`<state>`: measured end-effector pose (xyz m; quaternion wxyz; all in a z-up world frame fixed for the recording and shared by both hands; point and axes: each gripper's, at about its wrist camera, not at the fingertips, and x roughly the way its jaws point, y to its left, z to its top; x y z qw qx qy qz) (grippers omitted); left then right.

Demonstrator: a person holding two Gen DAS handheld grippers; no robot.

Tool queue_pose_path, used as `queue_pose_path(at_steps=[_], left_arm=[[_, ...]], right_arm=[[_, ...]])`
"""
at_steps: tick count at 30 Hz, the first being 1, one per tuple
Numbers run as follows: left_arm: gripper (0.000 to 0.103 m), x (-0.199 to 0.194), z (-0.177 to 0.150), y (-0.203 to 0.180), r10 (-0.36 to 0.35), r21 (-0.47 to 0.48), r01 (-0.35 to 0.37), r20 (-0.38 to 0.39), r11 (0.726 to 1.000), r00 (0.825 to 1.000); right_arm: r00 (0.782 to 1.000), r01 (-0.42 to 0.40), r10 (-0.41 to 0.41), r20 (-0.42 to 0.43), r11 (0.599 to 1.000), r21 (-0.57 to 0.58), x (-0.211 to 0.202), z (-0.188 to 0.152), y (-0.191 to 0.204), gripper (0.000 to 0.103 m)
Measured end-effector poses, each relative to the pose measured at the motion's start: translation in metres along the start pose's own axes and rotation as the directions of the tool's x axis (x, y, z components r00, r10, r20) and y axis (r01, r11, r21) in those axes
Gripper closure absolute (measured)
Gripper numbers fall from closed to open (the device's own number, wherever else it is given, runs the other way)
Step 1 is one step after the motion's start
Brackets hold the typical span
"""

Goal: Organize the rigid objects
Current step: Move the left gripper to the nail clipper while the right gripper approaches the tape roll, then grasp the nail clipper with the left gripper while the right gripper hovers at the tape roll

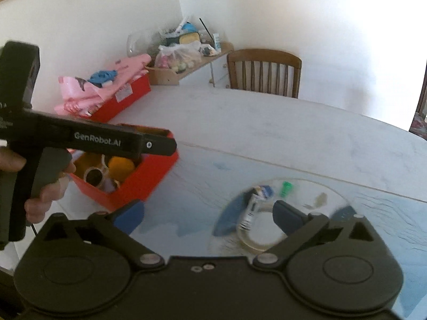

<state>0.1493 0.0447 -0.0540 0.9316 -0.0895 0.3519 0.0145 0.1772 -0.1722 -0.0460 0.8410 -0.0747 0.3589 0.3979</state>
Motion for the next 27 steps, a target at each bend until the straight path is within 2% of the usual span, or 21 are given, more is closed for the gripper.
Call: queue_pose_path(at_steps=[10,20,27], left_arm=[[0.018,0.046,-0.011,-0.051,-0.021,0.007,0.021,-0.082,1.0,0.996],[0.018,0.088,-0.02,-0.074,0.031,-0.025,-0.035,-0.145,0.999,0.989],[0.018,0.111,-0.019,-0.076,0.077,-0.059,-0.088,-0.169,0.994,0.983]], right_arm=[[0.998,0.021,-0.023,-0.051,0.999,-0.046,0.015,-0.022,-0.037,0.0],[0.995,-0.012,-0.006,-0.1,0.984,-0.175,0.042,-0.038,-0.042,0.001],[0.993,-0.026,0.005,-0.116,0.982,-0.189,0.06,-0.038,-0.048,0.001]])
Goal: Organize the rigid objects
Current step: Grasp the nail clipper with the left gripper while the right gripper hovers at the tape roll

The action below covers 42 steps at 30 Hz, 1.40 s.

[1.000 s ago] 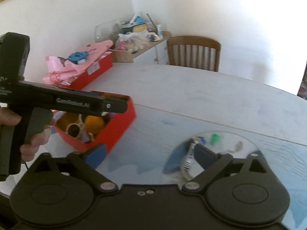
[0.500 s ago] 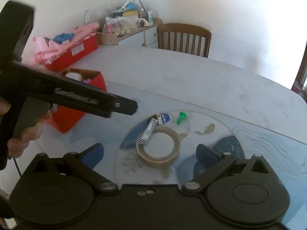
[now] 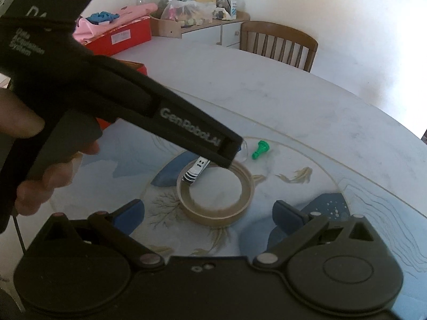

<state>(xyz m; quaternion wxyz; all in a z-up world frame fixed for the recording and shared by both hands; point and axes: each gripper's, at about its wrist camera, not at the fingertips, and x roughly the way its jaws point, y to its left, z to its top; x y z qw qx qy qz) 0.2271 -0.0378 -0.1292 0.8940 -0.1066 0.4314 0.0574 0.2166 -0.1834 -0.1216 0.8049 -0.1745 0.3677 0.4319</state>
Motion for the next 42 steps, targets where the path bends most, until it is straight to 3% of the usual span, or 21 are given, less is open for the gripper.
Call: queue_pose_path(at_steps=[6,9,18,25,31,35,42], left_arm=[[0.02,0.014,0.002,-0.003,0.023,-0.013,-0.023,-0.009,1.0,1.0],[0.037,0.02,0.004,-0.003,0.017,-0.023,-0.017,-0.023,1.0,1.0],[0.059,0.026,0.006,-0.002,-0.019,-0.055,0.017,-0.039,0.998,0.999],[0.083,0.026,0.009,0.0,-0.083,-0.085,0.078,-0.052,0.993,0.995],[0.091,0.025,0.008,0.001,-0.096,-0.099,0.091,-0.05,0.991,0.994],[0.091,0.024,0.007,0.002,-0.097,-0.096,0.093,-0.047,0.991,0.994],[0.091,0.014,0.003,0.003,-0.11,-0.101,0.107,-0.026,0.989,0.994]], right_arm=[[1.0,-0.006,0.006,-0.01,1.0,0.007,0.013,0.0,-0.006,0.006],[1.0,-0.007,0.007,-0.016,1.0,0.008,0.019,0.0,-0.01,0.007],[1.0,-0.013,0.013,-0.014,1.0,-0.013,0.029,0.002,-0.01,0.009],[1.0,-0.016,0.016,-0.019,0.999,-0.028,0.03,0.001,-0.008,0.014],[1.0,0.004,-0.005,-0.02,0.999,-0.044,0.031,0.001,-0.004,0.018],[0.999,0.033,-0.035,-0.029,0.998,-0.052,0.032,0.0,-0.003,0.028],[0.999,0.031,-0.032,-0.018,0.998,-0.053,0.02,-0.004,0.002,0.028]])
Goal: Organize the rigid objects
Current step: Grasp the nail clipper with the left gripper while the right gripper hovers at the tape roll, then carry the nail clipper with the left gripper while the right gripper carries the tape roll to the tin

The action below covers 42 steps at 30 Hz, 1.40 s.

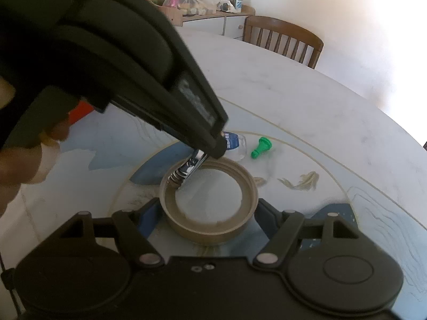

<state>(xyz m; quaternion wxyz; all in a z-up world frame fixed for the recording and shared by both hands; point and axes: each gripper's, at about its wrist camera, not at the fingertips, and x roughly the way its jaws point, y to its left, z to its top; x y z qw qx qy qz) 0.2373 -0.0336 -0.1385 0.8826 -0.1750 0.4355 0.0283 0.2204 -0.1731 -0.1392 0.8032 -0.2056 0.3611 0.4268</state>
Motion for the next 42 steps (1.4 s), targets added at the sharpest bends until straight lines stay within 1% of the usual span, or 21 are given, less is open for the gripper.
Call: queue_pose_path(at_steps=[8,11,13,16,20,24,32,38,42], left_arm=[[0.092,-0.033,-0.01,0.005,-0.052,-0.017,0.053,0.044,0.998,0.998],[0.092,-0.047,-0.013,0.009,-0.081,-0.043,0.083,0.057,0.996,0.995],[0.092,-0.055,-0.014,0.01,-0.096,-0.041,0.099,0.072,0.994,0.993],[0.092,-0.064,-0.015,0.012,-0.102,-0.04,0.106,0.089,0.994,0.991],[0.092,-0.082,-0.013,0.022,-0.107,-0.067,0.115,0.114,0.991,0.988],[0.092,-0.101,-0.011,0.033,-0.089,-0.07,0.1,0.141,0.992,0.986],[0.092,-0.136,-0.008,0.065,-0.042,-0.077,0.057,0.179,0.995,0.983],[0.092,-0.164,-0.004,0.098,-0.001,-0.088,0.021,0.22,0.996,0.975],[0.092,-0.177,0.0,0.126,0.017,-0.112,0.009,0.229,0.994,0.973]], right_arm=[[1.0,0.016,-0.016,0.003,1.0,-0.016,-0.019,-0.009,0.006,0.028],[1.0,0.027,-0.027,0.003,0.999,-0.03,-0.024,-0.012,0.009,0.028],[1.0,0.026,-0.026,0.006,0.999,-0.028,-0.028,-0.014,0.01,0.028],[0.999,0.033,-0.033,0.008,0.999,-0.024,-0.032,-0.013,0.011,0.028],[0.999,0.037,-0.037,0.018,0.999,-0.002,-0.045,-0.01,0.011,0.028],[0.999,0.03,-0.031,0.043,0.999,0.011,-0.056,0.003,0.014,0.028],[0.994,-0.026,0.024,0.106,1.0,0.013,-0.078,0.041,0.04,0.028],[0.989,-0.07,0.068,0.131,0.997,0.016,-0.075,0.067,0.061,0.028],[0.986,-0.096,0.094,0.139,0.995,0.006,-0.071,0.083,0.081,0.028]])
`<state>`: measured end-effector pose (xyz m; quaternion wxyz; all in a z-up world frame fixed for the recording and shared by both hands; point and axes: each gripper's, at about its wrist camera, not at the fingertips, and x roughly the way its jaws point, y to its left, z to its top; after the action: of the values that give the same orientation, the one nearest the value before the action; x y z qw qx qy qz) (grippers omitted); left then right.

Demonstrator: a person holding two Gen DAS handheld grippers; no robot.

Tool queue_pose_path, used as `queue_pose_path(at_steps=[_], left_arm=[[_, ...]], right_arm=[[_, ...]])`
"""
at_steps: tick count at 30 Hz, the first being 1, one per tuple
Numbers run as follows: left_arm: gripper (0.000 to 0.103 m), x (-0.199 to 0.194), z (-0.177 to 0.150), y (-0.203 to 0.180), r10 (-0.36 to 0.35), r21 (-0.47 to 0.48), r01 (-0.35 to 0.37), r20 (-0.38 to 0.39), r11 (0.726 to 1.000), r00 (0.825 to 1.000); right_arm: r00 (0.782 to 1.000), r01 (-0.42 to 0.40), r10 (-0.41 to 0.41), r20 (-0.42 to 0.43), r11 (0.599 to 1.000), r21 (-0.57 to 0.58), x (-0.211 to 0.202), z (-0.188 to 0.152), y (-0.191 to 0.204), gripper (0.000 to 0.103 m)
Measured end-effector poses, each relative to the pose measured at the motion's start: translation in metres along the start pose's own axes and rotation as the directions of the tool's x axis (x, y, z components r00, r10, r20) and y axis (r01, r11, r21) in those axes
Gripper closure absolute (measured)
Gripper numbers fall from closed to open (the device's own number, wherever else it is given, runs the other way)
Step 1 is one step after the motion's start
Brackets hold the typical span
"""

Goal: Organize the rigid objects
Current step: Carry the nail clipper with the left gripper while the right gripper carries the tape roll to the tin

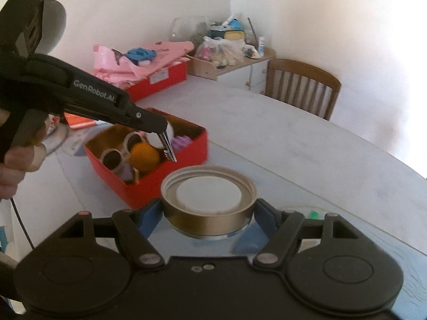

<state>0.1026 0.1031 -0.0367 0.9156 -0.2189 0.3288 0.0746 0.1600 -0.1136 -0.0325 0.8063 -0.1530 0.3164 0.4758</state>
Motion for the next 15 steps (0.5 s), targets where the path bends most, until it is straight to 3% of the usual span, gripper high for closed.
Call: queue_pose_path(at_steps=[8,15], left_arm=[[0.092,-0.015,0.018,0.049,0.059,-0.007,-0.059,0.025,0.998,0.998],[0.092,-0.013,0.03,0.097,0.126,-0.011,-0.126,0.025,0.992,0.992]], right_arm=[[1.0,-0.03,0.03,0.008,0.999,-0.027,0.028,0.029,0.042,0.028],[0.999,-0.035,0.034,-0.039,0.999,-0.023,0.063,0.044,0.068,0.028]])
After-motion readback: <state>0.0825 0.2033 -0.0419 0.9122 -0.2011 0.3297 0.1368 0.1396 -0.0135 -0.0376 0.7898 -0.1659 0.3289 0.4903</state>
